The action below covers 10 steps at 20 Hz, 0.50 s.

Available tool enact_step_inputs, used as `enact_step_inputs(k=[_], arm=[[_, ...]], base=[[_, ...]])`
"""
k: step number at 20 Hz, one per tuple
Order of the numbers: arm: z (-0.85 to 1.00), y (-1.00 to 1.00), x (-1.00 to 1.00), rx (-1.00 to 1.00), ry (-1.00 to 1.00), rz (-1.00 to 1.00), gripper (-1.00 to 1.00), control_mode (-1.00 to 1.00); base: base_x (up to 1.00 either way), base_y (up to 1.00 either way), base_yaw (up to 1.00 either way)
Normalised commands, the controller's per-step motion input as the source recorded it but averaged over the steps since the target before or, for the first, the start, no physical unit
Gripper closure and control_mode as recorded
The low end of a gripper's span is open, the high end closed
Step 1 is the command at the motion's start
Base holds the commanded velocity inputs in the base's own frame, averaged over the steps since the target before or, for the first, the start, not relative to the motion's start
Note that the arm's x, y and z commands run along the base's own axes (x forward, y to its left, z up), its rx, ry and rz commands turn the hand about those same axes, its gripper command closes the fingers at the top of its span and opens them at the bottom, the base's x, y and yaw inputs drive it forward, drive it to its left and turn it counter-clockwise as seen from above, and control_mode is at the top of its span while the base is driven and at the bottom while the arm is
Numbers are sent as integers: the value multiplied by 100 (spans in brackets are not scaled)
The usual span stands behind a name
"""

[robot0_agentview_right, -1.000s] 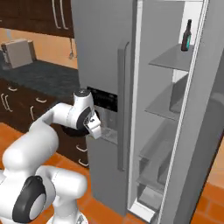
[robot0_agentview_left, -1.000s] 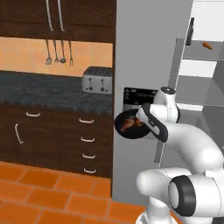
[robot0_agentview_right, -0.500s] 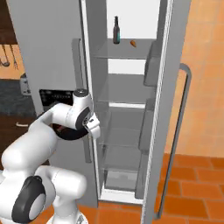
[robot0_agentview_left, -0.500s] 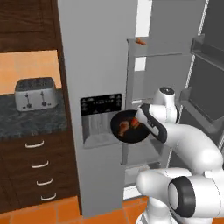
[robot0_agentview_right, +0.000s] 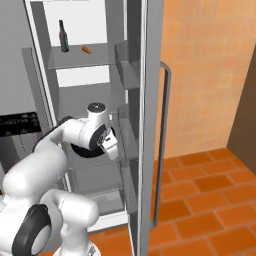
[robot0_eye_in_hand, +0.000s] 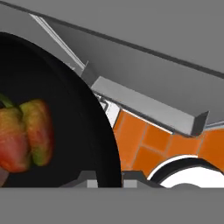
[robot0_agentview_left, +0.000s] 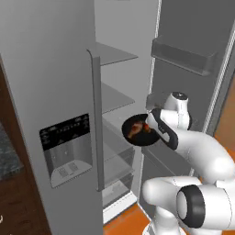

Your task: Pick the chicken drumstick and bell pepper from their plates and place them in the bowl. Then put the bowl in the fridge.

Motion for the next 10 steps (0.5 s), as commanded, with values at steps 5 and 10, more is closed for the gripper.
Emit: enact_step_inputs(k=[5, 10], arm=[[31, 24, 47, -6, -10, -16, 100, -100], [32, 81, 67, -2, -14, -19, 100, -100]], base=[[37, 16, -13], [0, 0, 0]])
